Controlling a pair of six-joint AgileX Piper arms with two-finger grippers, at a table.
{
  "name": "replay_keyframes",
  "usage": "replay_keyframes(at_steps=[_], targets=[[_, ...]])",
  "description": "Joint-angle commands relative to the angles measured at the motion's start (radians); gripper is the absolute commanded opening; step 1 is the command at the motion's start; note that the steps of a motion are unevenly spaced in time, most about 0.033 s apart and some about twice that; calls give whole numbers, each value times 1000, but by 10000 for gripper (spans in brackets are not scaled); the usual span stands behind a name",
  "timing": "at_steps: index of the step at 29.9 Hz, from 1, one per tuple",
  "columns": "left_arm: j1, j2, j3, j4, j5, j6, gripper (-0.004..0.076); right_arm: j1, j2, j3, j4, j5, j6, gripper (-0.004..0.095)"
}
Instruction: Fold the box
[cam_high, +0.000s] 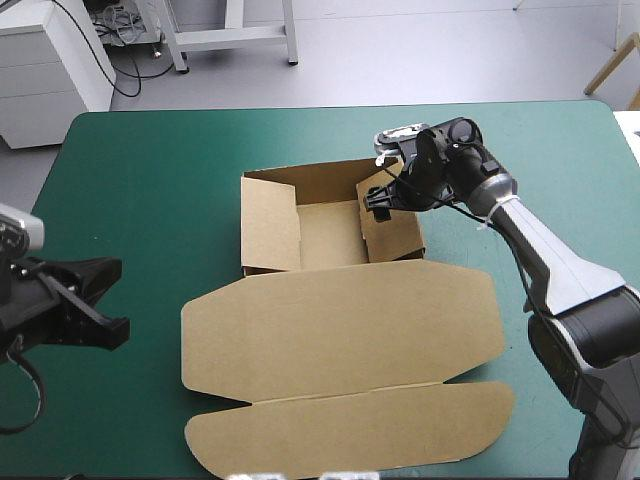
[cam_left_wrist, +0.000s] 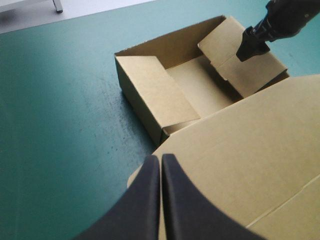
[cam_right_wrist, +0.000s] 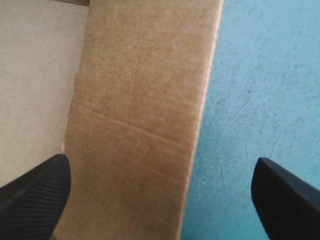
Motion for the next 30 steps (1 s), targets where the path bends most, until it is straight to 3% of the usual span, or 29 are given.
replay_keyframes(at_steps=[1, 16, 18, 19, 24, 30], targets=[[-2, -65, 70, 30, 44, 7, -10, 0, 1, -26, -11, -38, -12, 901], [-2, -239, 360, 52, 34, 5, -10, 0, 54, -26, 37, -31, -12, 884], [-2, -239, 374, 52, 30, 3, -10, 0, 54, -26, 37, -17, -12, 800], [-2, -239, 379, 52, 26, 3, -10, 0, 54, -26, 35, -7, -12, 687], [-2, -239, 381, 52, 12, 3, -10, 0, 54, -27, 26, -2, -15, -22], [-2, -239, 381, 52, 12, 3, -10, -12, 36, -41, 26, -63, -19, -19]])
